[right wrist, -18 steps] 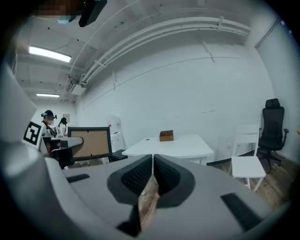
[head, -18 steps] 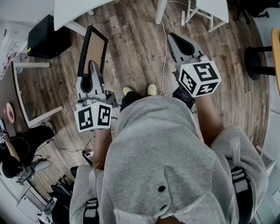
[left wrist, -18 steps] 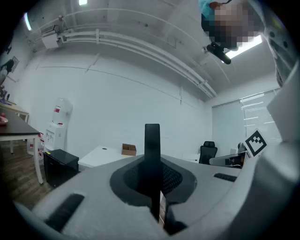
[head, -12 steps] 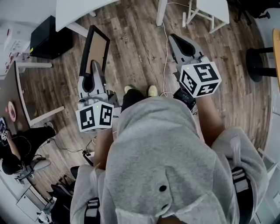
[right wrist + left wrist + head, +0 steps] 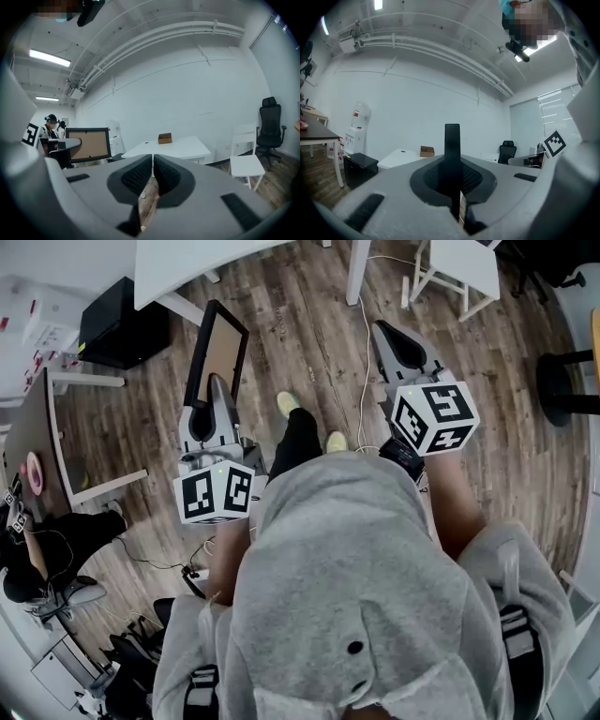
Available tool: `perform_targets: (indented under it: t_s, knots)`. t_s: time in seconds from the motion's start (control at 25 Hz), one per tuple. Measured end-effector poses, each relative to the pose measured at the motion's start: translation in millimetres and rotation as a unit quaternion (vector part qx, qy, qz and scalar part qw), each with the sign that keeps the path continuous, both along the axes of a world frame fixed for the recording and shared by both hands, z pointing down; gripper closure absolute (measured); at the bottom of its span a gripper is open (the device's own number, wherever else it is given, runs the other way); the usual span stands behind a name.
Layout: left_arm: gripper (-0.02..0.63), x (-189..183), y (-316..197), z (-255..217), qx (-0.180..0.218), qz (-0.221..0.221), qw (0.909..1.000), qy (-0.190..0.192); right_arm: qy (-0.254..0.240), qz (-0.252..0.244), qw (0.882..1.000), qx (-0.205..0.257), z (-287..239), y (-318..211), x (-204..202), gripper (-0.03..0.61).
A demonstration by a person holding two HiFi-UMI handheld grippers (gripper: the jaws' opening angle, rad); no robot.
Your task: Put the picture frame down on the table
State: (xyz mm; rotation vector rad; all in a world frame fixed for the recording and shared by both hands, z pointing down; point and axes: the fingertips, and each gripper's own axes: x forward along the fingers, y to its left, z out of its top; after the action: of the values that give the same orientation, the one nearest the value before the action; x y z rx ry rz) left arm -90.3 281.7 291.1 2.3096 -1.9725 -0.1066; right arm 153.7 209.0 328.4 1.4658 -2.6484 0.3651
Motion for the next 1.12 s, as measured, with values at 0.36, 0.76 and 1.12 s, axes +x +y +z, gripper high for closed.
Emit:
perform_targets:
  t_s: [0.36, 0.76, 1.12]
  knots:
    - [0.588, 1.4, -12.0, 1.8, 0.001, 0.011, 0.9999, 0.004, 0.018, -0.001, 1.0, 0.001, 0.6, -2.1, -5.2, 0.549]
    - [0.588, 4.7, -43.3, 4.2, -0.004, 0.027, 0.9996, 0.005, 0.028, 0.007, 1.0, -0.003, 7.6, -24.8, -6.1, 0.549]
    - [0.588, -9.3, -85.3, 10.5, -0.013, 0.027, 0.9995, 0.01, 0.035, 0.006, 0.999, -0.01, 10.1, -64.9, -19.3, 0.549]
